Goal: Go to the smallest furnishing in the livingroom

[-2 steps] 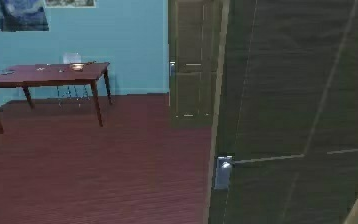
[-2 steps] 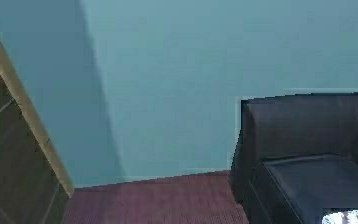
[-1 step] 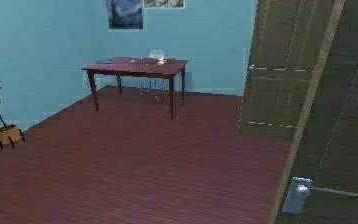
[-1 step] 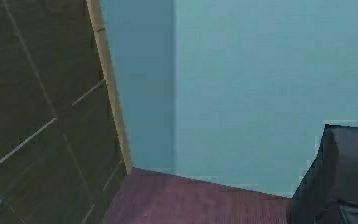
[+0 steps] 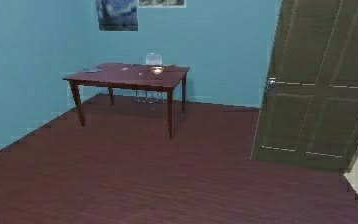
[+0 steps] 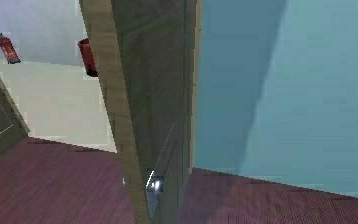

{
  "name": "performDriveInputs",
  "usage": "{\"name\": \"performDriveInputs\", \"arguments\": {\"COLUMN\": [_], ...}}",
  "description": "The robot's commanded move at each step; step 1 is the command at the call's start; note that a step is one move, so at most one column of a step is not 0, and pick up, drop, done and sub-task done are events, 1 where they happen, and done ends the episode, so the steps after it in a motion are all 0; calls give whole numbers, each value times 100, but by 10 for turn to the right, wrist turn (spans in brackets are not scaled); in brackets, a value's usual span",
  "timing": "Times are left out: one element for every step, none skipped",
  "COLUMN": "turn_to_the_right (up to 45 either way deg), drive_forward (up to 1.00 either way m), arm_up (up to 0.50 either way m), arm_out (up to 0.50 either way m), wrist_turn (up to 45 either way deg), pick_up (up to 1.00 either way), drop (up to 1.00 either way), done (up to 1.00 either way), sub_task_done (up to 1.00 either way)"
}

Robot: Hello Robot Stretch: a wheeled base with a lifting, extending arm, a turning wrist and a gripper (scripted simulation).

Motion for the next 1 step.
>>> {"name": "performDriveInputs", "arguments": {"turn_to_the_right": [90], "drive_forward": [0], "arm_up": [0], "arm_out": [0], "wrist_turn": [0], "pick_up": [0], "drop": [0], "done": [0], "sub_task_done": [0]}}
